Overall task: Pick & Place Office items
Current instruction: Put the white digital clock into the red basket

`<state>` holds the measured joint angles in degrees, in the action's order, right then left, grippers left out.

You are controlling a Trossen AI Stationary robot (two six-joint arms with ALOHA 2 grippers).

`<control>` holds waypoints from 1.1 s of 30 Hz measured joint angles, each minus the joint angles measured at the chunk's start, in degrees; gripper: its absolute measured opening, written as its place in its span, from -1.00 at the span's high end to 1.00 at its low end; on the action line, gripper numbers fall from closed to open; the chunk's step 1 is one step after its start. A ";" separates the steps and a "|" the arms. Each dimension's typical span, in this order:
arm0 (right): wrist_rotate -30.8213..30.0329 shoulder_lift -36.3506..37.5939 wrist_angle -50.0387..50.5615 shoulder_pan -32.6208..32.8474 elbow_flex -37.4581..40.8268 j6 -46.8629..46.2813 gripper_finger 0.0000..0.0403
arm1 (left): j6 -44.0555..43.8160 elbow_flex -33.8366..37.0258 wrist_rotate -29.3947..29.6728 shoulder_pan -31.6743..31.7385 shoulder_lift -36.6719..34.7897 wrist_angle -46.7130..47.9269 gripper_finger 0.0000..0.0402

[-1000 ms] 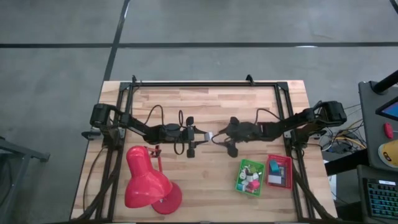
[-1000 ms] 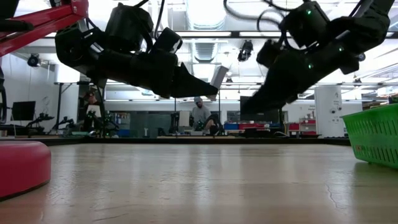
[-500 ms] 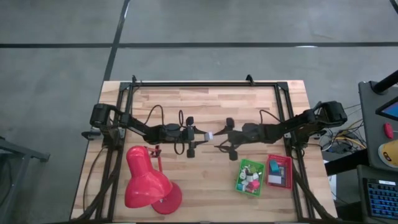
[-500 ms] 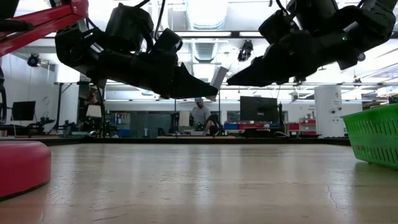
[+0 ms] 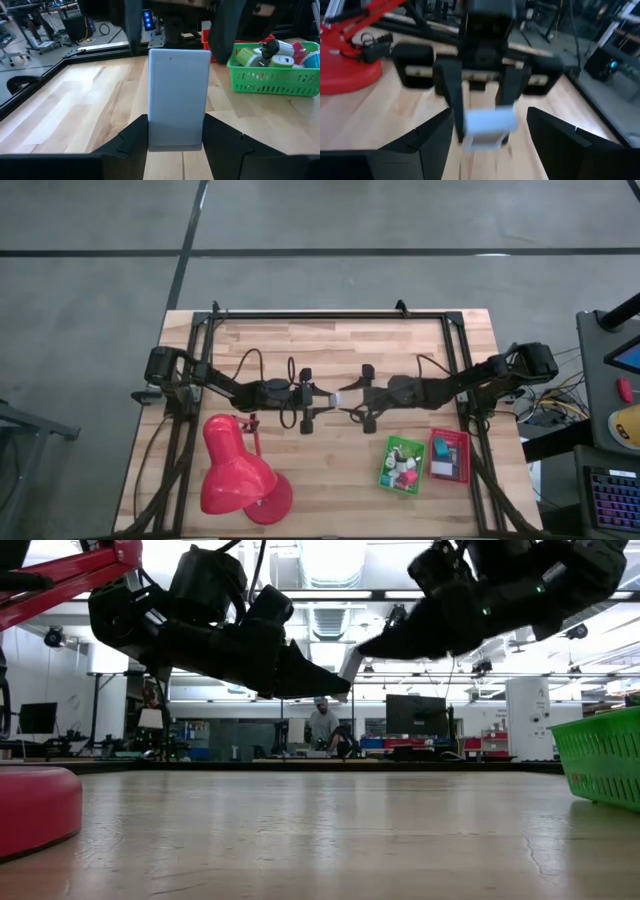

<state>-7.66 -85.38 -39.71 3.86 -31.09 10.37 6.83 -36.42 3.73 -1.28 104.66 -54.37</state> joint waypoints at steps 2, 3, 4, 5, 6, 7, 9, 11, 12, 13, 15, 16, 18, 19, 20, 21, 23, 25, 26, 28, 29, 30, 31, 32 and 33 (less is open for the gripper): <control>0.02 0.00 -0.03 0.00 -1.27 0.97 -0.24 | 0.00 0.00 -0.14 0.00 0.00 0.00 0.20; 0.02 0.00 0.08 0.00 -1.76 1.11 -0.24 | 0.00 0.00 -0.31 0.00 0.00 -0.02 0.20; 0.02 0.00 0.37 0.00 -2.23 1.13 -0.24 | 0.00 0.00 -0.33 0.00 0.00 0.00 0.20; 0.02 0.00 0.74 0.00 -2.59 1.06 -0.24 | 0.00 0.00 -0.33 0.00 0.00 -0.02 0.20; 0.02 0.00 1.68 0.00 -2.93 0.89 -0.24 | 0.00 0.00 -0.33 0.00 0.00 -0.02 0.20; 0.04 0.02 3.05 0.00 -3.23 0.63 -0.24 | 0.00 0.00 -0.33 0.00 0.00 -0.02 0.20; 0.04 0.02 5.51 0.00 -3.41 0.42 -0.25 | 0.01 0.00 -0.33 0.00 0.00 -0.02 0.20; 0.04 0.02 6.86 0.00 -3.34 0.42 -0.26 | 0.00 0.00 -0.33 0.00 0.00 -0.02 0.20; 0.04 -0.06 6.78 0.00 -3.24 0.40 -0.26 | 0.00 0.00 -0.32 0.00 0.00 -0.02 0.20; 0.04 -0.15 6.56 0.00 -3.19 0.42 -0.26 | 0.00 0.00 -0.33 0.00 0.00 -0.02 0.20; 0.09 -0.46 6.16 0.00 -3.18 0.44 -0.25 | 0.00 0.00 -0.33 0.00 0.00 -0.06 0.20; 0.10 -0.83 5.49 0.00 -3.17 0.53 -0.25 | 0.00 0.00 -0.31 0.00 0.00 -0.18 0.20; 0.11 -1.78 4.00 0.00 -3.17 0.53 -0.24 | 0.00 0.00 -0.33 0.00 0.00 -0.40 0.20; 0.13 -2.43 3.05 0.00 -3.17 0.53 -0.24 | 0.00 0.00 -0.33 0.00 0.00 -0.51 0.20; 0.13 -3.28 2.00 0.00 -3.17 0.59 -0.23 | 0.01 0.00 -0.33 0.00 0.00 -0.59 0.20; 0.13 -4.17 1.04 0.00 -3.17 0.99 -0.23 | 0.02 0.00 -0.33 0.00 0.00 -0.77 0.20; 0.15 -5.76 -0.23 0.00 -3.13 2.89 -0.22 | 0.02 0.00 -0.33 0.00 0.00 -0.86 0.20; 0.15 -7.16 -1.92 0.00 -3.15 6.04 -0.22 | 0.02 0.00 -0.33 0.00 0.00 -0.85 0.20; 0.13 -7.63 -2.10 0.00 -3.20 7.64 -0.22 | 0.02 0.00 -0.33 0.00 0.00 -0.85 0.20; 0.13 -8.48 -2.51 0.00 -3.82 9.53 -0.22 | 0.02 0.00 -0.33 0.00 0.00 -0.85 0.20; 0.13 -8.57 -2.51 0.00 -4.08 9.61 -0.21 | 0.02 0.00 -0.33 0.00 0.00 -0.85 0.20; 0.13 -8.57 -2.49 0.00 -4.25 9.58 -0.20 | 0.02 0.00 -0.33 0.00 0.00 -0.85 0.20; 0.13 -8.52 -2.56 0.00 -4.53 9.60 -0.20 | 0.02 0.00 -0.33 0.00 0.00 -0.83 0.20; 0.13 -8.47 -2.62 0.00 -4.68 9.66 -0.19 | 0.02 0.00 -0.33 0.00 0.00 -0.83 0.20; 0.14 -8.20 -2.49 0.00 -4.68 9.68 -0.18 | 0.02 0.00 -0.33 0.00 0.00 -0.83 0.20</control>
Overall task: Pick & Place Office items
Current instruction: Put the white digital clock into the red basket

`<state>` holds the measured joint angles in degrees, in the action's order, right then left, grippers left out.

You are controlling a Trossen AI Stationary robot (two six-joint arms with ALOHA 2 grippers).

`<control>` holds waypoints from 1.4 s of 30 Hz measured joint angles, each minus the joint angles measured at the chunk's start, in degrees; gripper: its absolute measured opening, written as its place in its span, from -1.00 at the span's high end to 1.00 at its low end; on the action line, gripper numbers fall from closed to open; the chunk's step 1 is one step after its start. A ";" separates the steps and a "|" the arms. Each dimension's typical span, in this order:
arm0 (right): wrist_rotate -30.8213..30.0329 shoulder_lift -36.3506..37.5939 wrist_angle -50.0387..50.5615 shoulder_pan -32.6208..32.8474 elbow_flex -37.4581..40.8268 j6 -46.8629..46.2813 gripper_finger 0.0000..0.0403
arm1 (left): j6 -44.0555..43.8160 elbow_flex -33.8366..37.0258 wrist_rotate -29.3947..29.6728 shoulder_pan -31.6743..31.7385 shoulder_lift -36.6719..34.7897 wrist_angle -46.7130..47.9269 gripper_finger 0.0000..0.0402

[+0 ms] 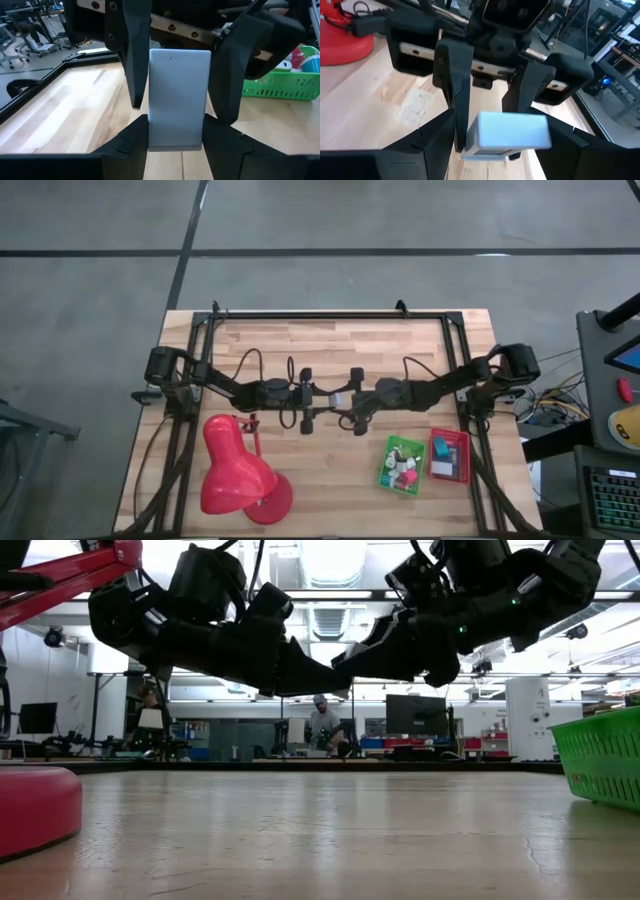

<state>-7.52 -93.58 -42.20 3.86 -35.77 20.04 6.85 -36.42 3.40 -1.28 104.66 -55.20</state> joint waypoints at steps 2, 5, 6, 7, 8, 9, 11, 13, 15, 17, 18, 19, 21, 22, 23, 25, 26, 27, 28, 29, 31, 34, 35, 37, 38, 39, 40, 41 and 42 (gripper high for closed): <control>0.01 0.36 -0.01 0.00 -0.14 -0.06 -0.16 | 0.00 0.00 0.00 0.00 0.00 0.20 0.20; 0.00 1.07 -0.06 0.00 -0.26 -0.08 -0.15 | 0.00 0.00 0.00 0.00 0.00 0.47 0.20; -0.01 1.10 -0.04 0.00 -0.26 -0.08 -0.14 | 0.00 0.00 0.00 0.00 0.00 0.44 0.20; -0.01 1.18 0.31 0.00 -0.26 -0.08 -0.14 | 0.00 0.00 0.01 0.00 0.00 0.44 0.20; -0.01 1.18 0.46 0.00 -0.22 -0.08 -0.14 | 0.00 0.00 0.00 0.00 0.00 0.45 0.20; -0.01 1.19 0.43 0.00 -0.22 -0.11 -0.14 | 0.00 0.00 0.01 0.00 0.00 0.47 0.20; -0.01 1.25 0.39 0.00 -0.24 -0.57 -0.14 | 0.00 0.00 0.00 0.00 0.00 0.46 0.20; -0.01 1.25 0.59 0.00 -0.22 -0.94 -0.14 | 0.00 0.00 0.01 0.00 0.00 0.46 0.20; -0.01 1.25 1.27 0.00 -0.23 -0.94 -0.14 | 0.00 0.00 0.00 0.00 0.00 0.46 0.20; -0.01 1.25 1.47 0.00 -0.22 -0.95 -0.14 | 0.00 0.00 0.00 0.00 0.00 0.45 0.20; -0.01 1.25 1.44 0.00 -0.22 -0.95 -0.14 | 0.00 0.00 0.01 0.00 0.00 0.44 0.20; -0.01 1.25 1.38 0.00 -0.22 -0.95 -0.14 | 0.00 0.00 0.00 0.00 0.00 0.44 0.20; -0.01 1.25 1.46 0.00 -0.22 -0.97 -0.14 | 0.00 0.00 0.00 0.00 0.00 0.44 0.20; -0.01 1.25 1.47 0.00 -0.22 -0.97 -0.14 | 0.00 0.00 0.00 0.00 0.00 0.44 0.20; -0.01 1.25 1.44 0.00 -0.22 -1.00 -0.13 | 0.00 0.00 0.00 0.00 0.00 0.45 0.20; -0.01 1.25 1.40 0.00 -0.22 -1.24 -0.10 | 0.00 0.00 0.00 0.00 0.00 0.44 0.20; -0.03 1.25 1.44 0.00 -0.22 -1.41 -0.08 | 0.00 0.00 0.00 0.00 0.00 0.44 0.20; -0.02 1.25 1.46 0.00 -0.22 -1.53 -0.06 | 0.00 0.00 0.00 0.00 0.00 0.46 0.20; -0.04 1.25 1.44 0.00 -0.22 -1.60 -0.04 | 0.00 0.00 0.00 0.00 0.00 0.44 0.20; -0.05 1.25 1.40 0.00 -0.22 -1.59 -0.01 | 0.00 0.00 0.00 0.00 0.00 0.44 0.20; -0.12 1.25 1.38 0.00 -0.22 -1.59 0.06 | 0.03 0.00 0.00 0.00 0.00 0.45 0.20; 0.05 1.25 1.39 0.00 -0.22 -1.97 0.17 | 0.67 0.00 -0.01 0.00 0.00 0.49 0.20; 0.11 1.25 1.40 0.00 -0.22 -2.36 0.20 | 0.85 0.00 -0.04 0.00 0.00 0.58 0.20; 0.25 1.25 1.42 0.00 -0.22 -2.99 0.23 | 1.21 0.00 -0.04 0.00 0.00 0.62 0.20; 0.24 1.25 1.42 0.00 -0.22 -3.01 0.23 | 1.44 0.00 -0.05 0.00 0.00 0.61 0.20; 0.23 1.25 1.42 0.00 -0.22 -2.98 0.23 | 1.62 0.00 -0.04 0.00 0.00 0.61 0.20; 0.23 1.25 1.42 0.00 -0.22 -2.91 0.23 | 1.78 0.00 -0.04 0.00 0.00 0.61 0.20; 0.22 1.25 1.42 0.00 -0.22 -2.87 0.23 | 1.99 0.00 -0.04 0.00 0.00 0.61 0.20; 0.17 1.25 1.42 0.00 -0.22 -2.86 0.21 | 2.39 0.00 -0.02 0.00 0.00 0.61 0.20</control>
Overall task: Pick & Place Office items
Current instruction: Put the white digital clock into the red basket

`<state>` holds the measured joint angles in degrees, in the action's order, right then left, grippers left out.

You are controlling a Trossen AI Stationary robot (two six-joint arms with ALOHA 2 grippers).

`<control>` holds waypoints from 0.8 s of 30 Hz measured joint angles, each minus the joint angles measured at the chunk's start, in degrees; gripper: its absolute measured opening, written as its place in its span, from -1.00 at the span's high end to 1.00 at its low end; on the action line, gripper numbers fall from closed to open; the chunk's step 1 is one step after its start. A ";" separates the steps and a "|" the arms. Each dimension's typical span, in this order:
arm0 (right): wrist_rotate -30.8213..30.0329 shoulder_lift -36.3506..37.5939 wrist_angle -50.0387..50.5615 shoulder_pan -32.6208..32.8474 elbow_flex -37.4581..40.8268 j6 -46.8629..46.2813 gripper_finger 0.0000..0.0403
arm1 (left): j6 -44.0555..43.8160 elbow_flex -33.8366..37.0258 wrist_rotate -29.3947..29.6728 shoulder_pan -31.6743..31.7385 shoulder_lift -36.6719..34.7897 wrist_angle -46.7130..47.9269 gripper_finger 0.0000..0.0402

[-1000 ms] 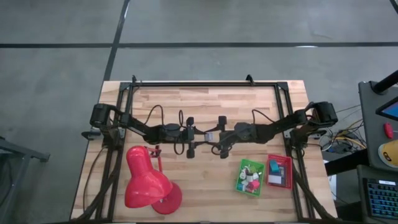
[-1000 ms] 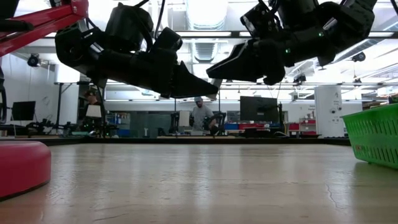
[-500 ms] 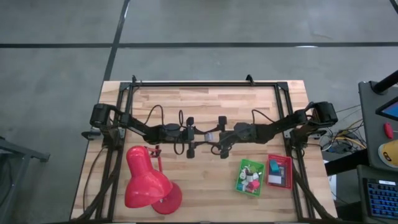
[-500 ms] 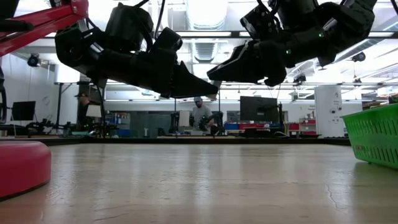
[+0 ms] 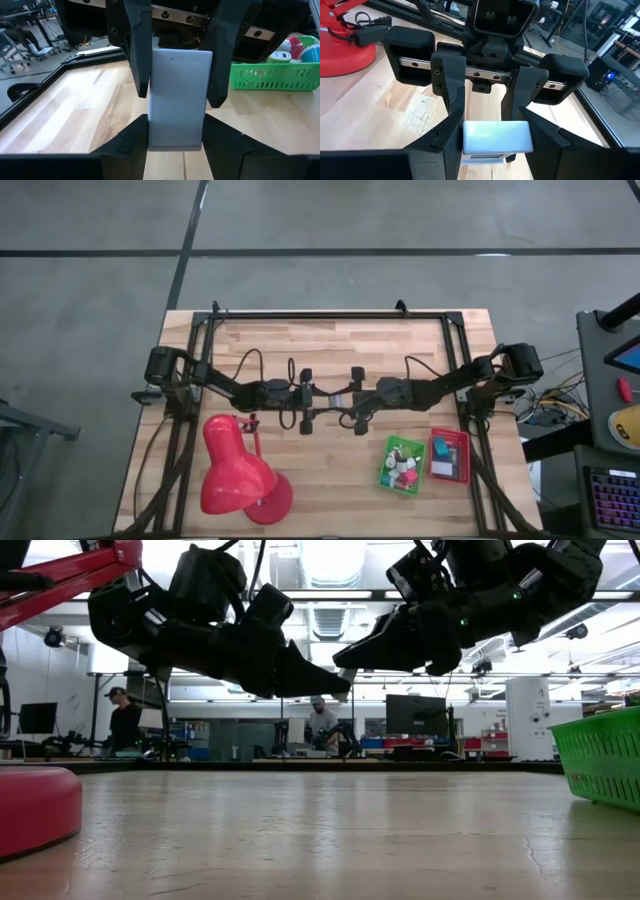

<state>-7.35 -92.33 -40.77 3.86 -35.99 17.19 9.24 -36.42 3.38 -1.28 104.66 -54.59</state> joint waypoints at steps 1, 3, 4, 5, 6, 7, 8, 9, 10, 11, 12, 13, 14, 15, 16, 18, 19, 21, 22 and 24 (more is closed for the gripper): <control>-0.12 0.00 -0.02 0.00 0.00 -0.01 0.19 | 0.21 0.00 0.00 0.00 0.00 -0.02 0.20; -0.28 0.00 -0.02 0.00 0.00 0.17 0.15 | 0.90 -0.02 0.05 0.02 0.00 -0.06 0.19; -0.36 0.00 -0.02 0.00 0.00 0.32 0.14 | 1.49 -0.11 0.05 0.04 0.00 -0.07 0.19; -0.34 0.00 -0.04 0.00 0.01 0.32 0.14 | 2.11 -0.25 0.05 0.03 0.00 -0.06 0.18; -0.33 0.02 -0.02 0.00 0.01 0.31 0.14 | 2.57 -0.34 0.06 0.04 0.00 -0.06 0.17; -0.33 0.02 -0.02 0.00 0.02 0.31 0.16 | 3.07 -0.46 0.04 0.02 0.00 0.00 0.16; -0.33 0.03 -0.02 0.02 0.02 0.30 0.18 | 3.81 -0.57 0.06 0.02 0.00 0.07 0.15; -0.33 0.04 -0.02 0.02 0.02 0.33 0.20 | 4.73 -0.69 0.06 0.02 0.00 0.16 0.14; -0.34 0.07 -0.04 0.02 0.02 0.36 0.22 | 5.50 -0.74 0.06 0.04 0.00 0.20 0.13; -0.33 0.09 -0.04 0.02 0.02 0.56 0.24 | 5.96 -0.77 0.07 0.04 0.00 0.20 0.13; -0.33 0.09 -0.04 0.00 0.02 0.84 0.24 | 6.06 -0.80 0.07 0.04 0.00 0.20 0.12; -0.33 0.09 -0.04 0.02 0.02 1.02 0.24 | 6.05 -0.81 0.09 0.04 0.00 0.20 0.12; -0.32 0.09 -0.04 0.02 0.02 1.03 0.24 | 6.00 -0.79 0.09 0.04 0.00 0.20 0.12; -0.32 0.09 -0.04 0.02 0.02 1.02 0.23 | 5.94 -0.79 0.09 0.02 0.00 0.20 0.12; -0.31 0.09 -0.06 0.02 0.02 1.02 0.22 | 5.92 -0.81 0.09 0.04 0.00 0.20 0.11; -0.31 0.09 -0.09 0.02 0.02 1.01 0.18 | 5.79 -0.80 0.07 0.04 0.00 0.14 0.11; -0.31 0.09 -0.09 0.02 0.02 1.01 0.17 | 5.77 -0.81 0.07 0.02 0.00 0.06 0.11; -0.29 0.09 -0.11 0.02 0.02 1.01 0.17 | 5.79 -0.94 0.24 0.02 0.02 0.04 0.11; -0.31 0.09 -0.12 0.02 0.02 1.01 0.18 | 5.82 -1.06 0.70 0.02 0.02 0.06 0.11; -0.33 0.09 -0.17 0.00 0.02 1.01 0.21 | 5.89 -1.31 1.40 0.00 0.02 0.34 0.11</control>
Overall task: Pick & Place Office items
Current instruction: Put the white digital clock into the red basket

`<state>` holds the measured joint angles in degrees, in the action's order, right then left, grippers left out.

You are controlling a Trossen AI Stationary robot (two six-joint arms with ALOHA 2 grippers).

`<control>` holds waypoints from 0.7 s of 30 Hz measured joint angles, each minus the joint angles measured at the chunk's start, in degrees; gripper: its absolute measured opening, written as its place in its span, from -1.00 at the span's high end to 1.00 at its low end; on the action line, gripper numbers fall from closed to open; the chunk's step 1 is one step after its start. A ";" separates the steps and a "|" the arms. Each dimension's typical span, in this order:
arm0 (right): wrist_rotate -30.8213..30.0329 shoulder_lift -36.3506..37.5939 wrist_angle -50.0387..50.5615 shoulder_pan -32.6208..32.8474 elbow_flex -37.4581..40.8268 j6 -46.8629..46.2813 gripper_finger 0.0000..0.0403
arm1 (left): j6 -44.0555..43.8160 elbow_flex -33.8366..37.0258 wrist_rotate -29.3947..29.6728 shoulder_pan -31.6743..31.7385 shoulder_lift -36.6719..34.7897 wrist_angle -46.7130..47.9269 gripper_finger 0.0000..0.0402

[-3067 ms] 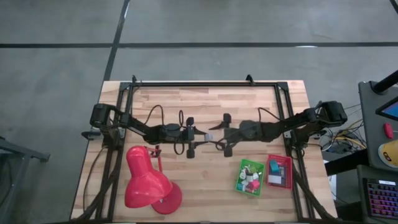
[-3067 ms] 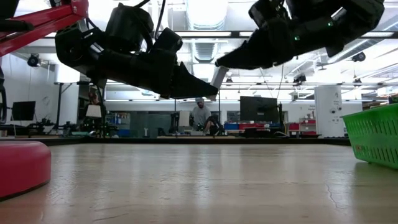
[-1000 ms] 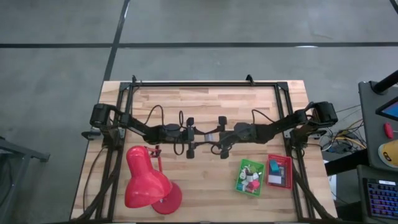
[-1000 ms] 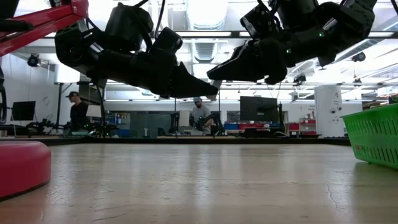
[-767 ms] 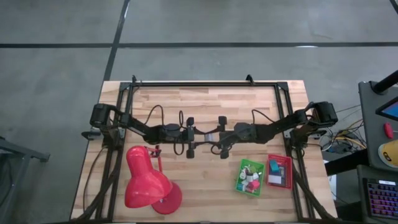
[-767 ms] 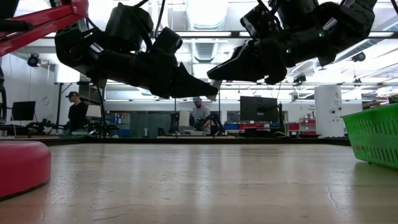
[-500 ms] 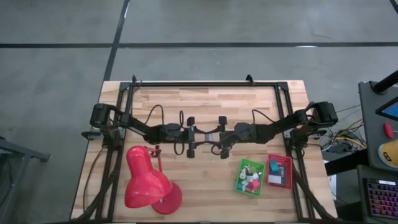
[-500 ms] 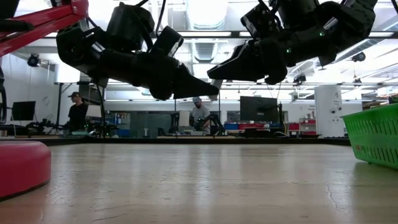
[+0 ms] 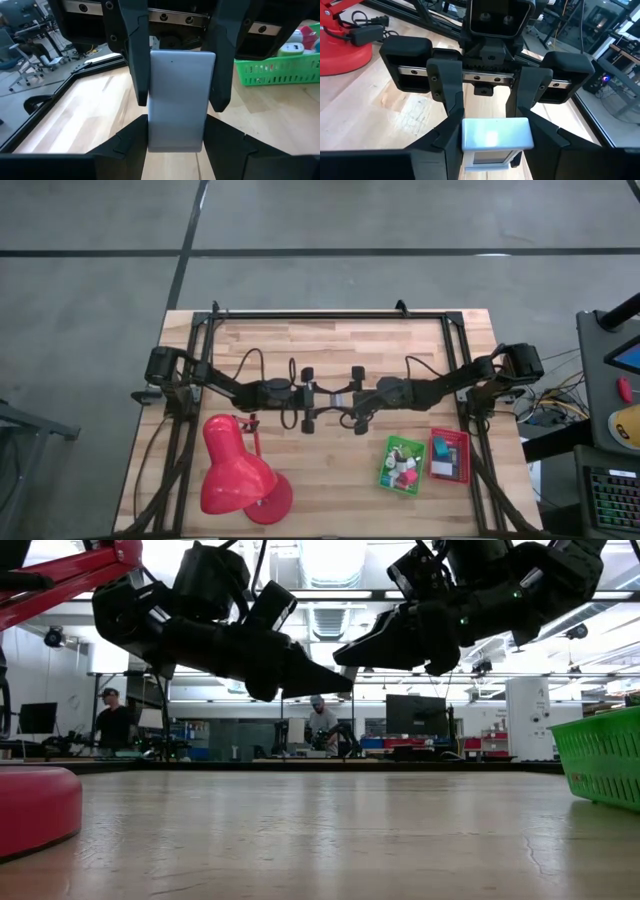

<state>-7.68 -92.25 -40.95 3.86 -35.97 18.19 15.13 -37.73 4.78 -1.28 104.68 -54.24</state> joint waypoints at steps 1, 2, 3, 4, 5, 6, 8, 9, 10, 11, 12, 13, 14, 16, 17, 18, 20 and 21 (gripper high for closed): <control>0.00 0.00 0.02 0.00 0.00 -0.02 0.22 | -0.17 -0.17 0.15 0.00 0.00 0.36 0.11; 0.00 0.00 0.05 0.00 0.00 -0.03 0.23 | -0.30 -0.33 0.17 0.00 0.00 0.58 0.11; -0.01 0.00 0.09 0.00 0.00 -0.04 0.23 | -0.23 -0.48 0.18 -0.03 0.00 0.83 0.11; -0.02 0.00 0.08 0.00 0.00 -0.04 0.23 | -0.23 -0.62 0.20 -0.07 0.00 1.04 0.11; -0.02 0.00 0.07 0.00 0.00 -0.04 0.23 | -0.22 -0.83 0.32 -0.07 0.01 1.28 0.11; -0.02 0.00 0.08 0.00 0.00 -0.06 0.22 | -0.29 -1.04 0.35 -0.07 0.01 1.71 0.11; 0.00 0.00 0.04 0.00 0.00 -0.17 0.18 | -0.30 -1.47 0.38 -0.07 0.02 2.27 0.11; 0.00 0.00 0.01 0.00 0.00 -0.15 0.18 | -0.30 -1.72 0.55 -0.07 0.02 2.64 0.11; 0.00 0.00 0.00 0.00 0.00 -0.15 0.17 | -0.31 -1.85 0.76 -0.07 0.02 2.88 0.11; 0.01 0.00 0.01 0.00 0.00 -0.15 0.17 | -0.30 -1.91 0.86 -0.09 0.02 3.00 0.11; 0.01 0.00 0.03 0.00 0.00 -0.15 0.18 | -0.30 -1.93 0.85 -0.09 0.02 3.08 0.11; 0.02 0.00 0.04 0.00 0.00 -0.15 0.19 | -0.30 -1.93 0.87 -0.09 0.02 3.18 0.11; 0.02 0.00 0.04 0.00 0.00 -0.13 0.20 | -0.30 -1.93 0.89 -0.09 0.02 3.26 0.11; 0.02 0.00 0.07 0.00 0.00 -0.13 0.22 | -0.30 -1.84 1.02 -0.09 0.02 3.30 0.11; 0.02 -0.02 0.07 0.00 0.00 -0.13 0.23 | -0.30 -1.75 1.02 -0.09 0.02 3.55 0.11; 0.07 -0.09 0.09 0.00 0.00 -0.13 0.23 | -0.30 -1.72 1.02 -0.11 0.02 3.98 0.11; 0.15 -0.13 0.26 0.00 0.00 -0.13 0.22 | -0.32 -1.71 1.02 -0.11 0.00 4.81 0.11; 0.15 -0.13 0.32 0.00 0.00 -0.16 0.20 | -0.32 -1.71 1.02 -0.11 0.00 5.06 0.11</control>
<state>-7.53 -92.38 -40.63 3.86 -35.97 18.03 14.81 -39.44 5.80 -1.39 104.68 -49.18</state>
